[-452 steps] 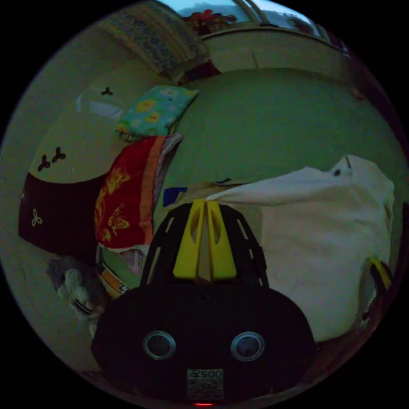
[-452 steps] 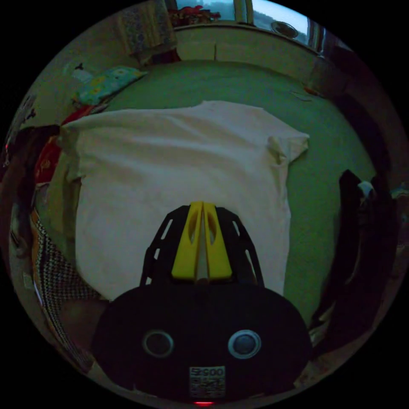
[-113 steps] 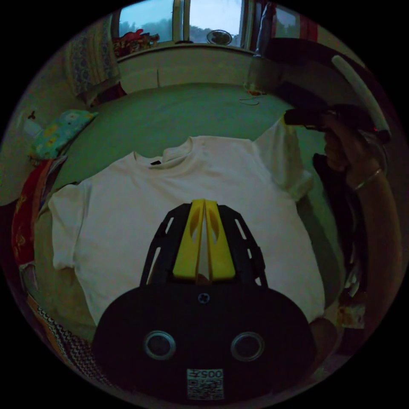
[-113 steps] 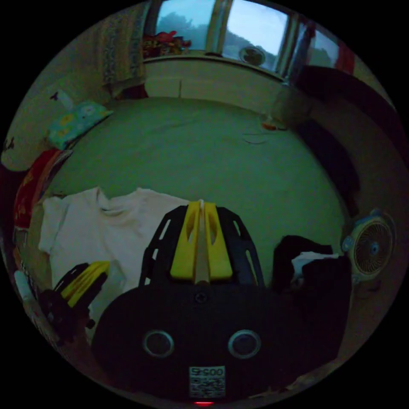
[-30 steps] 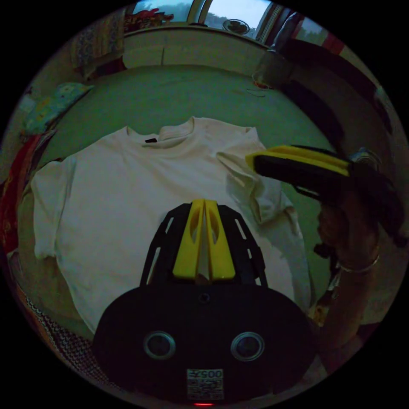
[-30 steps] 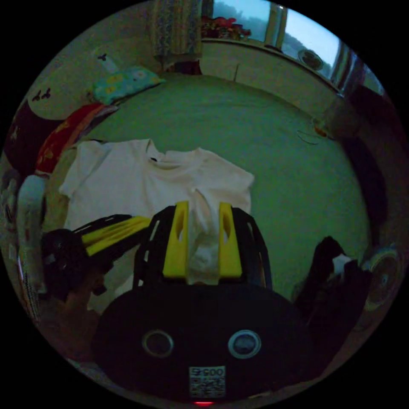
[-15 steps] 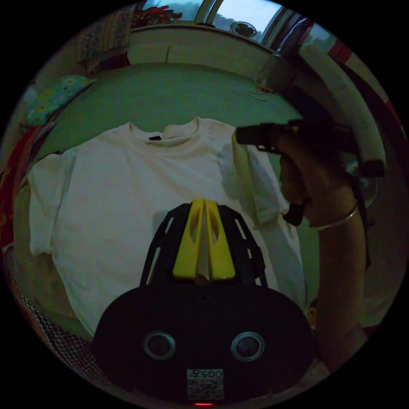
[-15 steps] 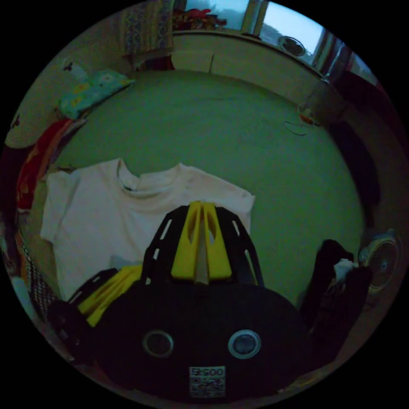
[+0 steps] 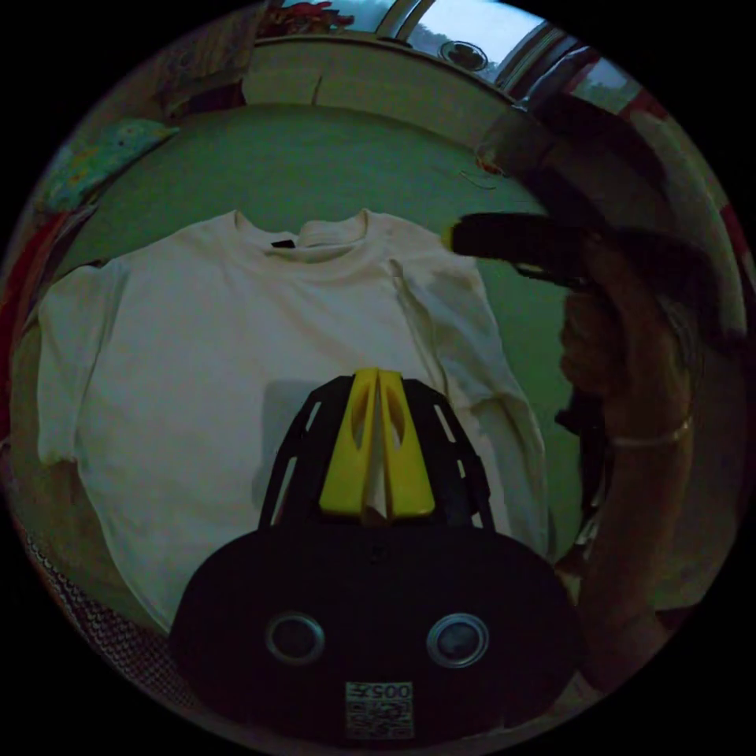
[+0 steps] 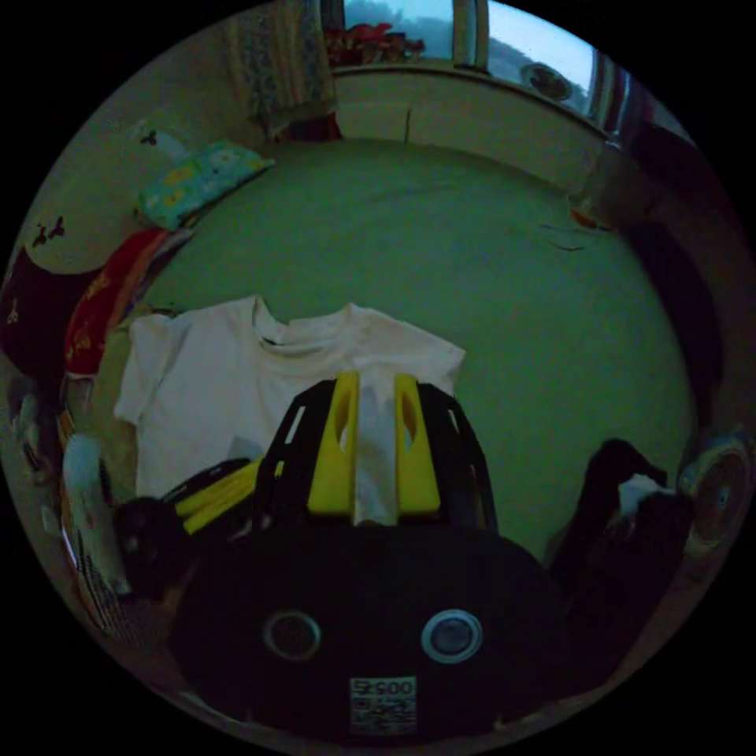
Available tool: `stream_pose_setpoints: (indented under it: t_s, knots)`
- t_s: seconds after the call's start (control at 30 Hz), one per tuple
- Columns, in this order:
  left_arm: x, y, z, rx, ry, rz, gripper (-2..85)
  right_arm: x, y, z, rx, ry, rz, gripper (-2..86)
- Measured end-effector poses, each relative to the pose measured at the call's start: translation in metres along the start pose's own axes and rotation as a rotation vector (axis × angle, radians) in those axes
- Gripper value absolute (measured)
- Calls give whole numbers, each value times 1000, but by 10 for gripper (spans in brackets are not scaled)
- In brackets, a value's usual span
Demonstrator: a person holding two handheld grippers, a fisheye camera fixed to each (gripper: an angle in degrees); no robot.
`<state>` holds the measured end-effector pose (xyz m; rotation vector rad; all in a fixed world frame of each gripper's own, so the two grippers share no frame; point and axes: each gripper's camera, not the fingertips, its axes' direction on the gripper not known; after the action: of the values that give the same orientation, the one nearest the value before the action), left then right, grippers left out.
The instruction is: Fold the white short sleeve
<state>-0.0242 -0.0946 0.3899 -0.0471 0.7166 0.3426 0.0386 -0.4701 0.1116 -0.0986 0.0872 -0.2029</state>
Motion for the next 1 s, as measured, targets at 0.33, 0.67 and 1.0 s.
stream_pose_setpoints:
  t_s: [0.33,0.67,1.0]
  knots:
    - [63,9,-4,13,-13,155,-5,30,74,24,-114,76,214,22]
    - [90,20,-29,72,-18,161,-4,34,112,27,-40,114,244,-9]
    - [96,37,-62,-21,-123,183,-3,45,141,40,-66,10,251,-16]
